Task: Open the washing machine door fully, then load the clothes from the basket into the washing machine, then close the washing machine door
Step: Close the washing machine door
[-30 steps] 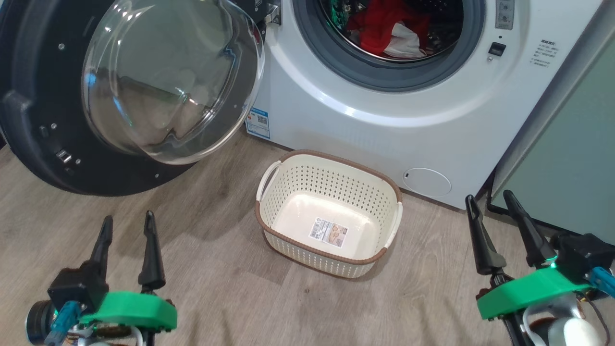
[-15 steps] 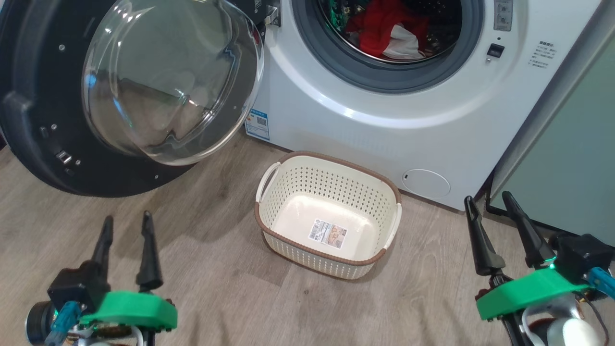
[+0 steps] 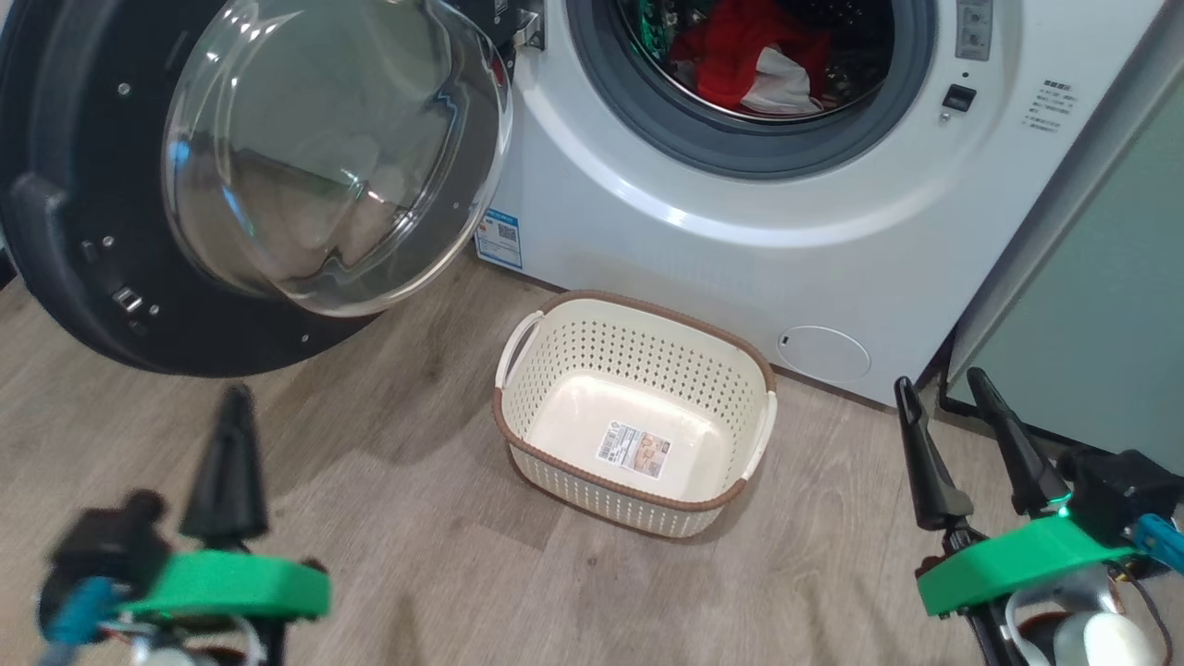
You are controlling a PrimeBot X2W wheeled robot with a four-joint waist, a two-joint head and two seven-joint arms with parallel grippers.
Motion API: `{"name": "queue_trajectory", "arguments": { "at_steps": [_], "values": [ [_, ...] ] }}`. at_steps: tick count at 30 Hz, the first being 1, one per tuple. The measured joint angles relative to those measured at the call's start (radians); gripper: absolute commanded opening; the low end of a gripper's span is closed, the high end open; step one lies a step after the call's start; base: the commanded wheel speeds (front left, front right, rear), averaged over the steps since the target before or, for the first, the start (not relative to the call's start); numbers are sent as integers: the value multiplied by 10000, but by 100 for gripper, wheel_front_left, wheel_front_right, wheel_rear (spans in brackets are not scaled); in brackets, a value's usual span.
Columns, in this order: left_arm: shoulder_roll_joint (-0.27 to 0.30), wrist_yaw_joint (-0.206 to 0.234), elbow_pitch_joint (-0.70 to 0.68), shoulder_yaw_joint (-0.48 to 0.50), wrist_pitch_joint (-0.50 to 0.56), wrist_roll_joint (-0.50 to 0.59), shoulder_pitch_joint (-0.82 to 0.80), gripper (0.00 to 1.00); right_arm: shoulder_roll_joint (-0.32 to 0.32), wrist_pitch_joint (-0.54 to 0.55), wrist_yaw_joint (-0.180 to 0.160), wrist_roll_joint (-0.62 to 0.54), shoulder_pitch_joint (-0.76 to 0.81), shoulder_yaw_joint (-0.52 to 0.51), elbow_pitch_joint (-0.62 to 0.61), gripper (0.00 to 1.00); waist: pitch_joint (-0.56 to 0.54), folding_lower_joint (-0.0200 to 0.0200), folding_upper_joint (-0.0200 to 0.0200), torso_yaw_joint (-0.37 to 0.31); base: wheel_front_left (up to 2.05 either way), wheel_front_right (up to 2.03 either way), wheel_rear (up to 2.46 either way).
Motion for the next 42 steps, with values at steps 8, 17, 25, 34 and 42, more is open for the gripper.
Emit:
{"name": "queue_trajectory", "arguments": {
  "at_steps": [8,17,25,34,42],
  "values": [
    [-130,-1152,-1739,1618,-29,-2345,-928,0,2,0,0,67,-2,-25,-73,100,126,0,0,94,0,0,0],
    [1110,-2056,-1427,4520,1103,-6945,-4202,0,2,8,0,54,-62,-15,-267,100,417,0,0,18,0,0,0],
    [3057,-1540,2569,6299,2579,-9108,-6659,0,2,63,0,-50,-256,75,-428,100,796,0,0,-445,0,0,0],
    [4136,-1164,6980,6993,3382,-9798,-7585,0,0,153,0,-299,-682,125,-548,100,1514,0,0,-909,0,0,0],
    [4431,-1321,9010,6736,4138,-9835,-7725,0,-2,268,0,-491,-1141,155,-738,100,2183,1,0,-1177,0,0,0]
  ]
}}
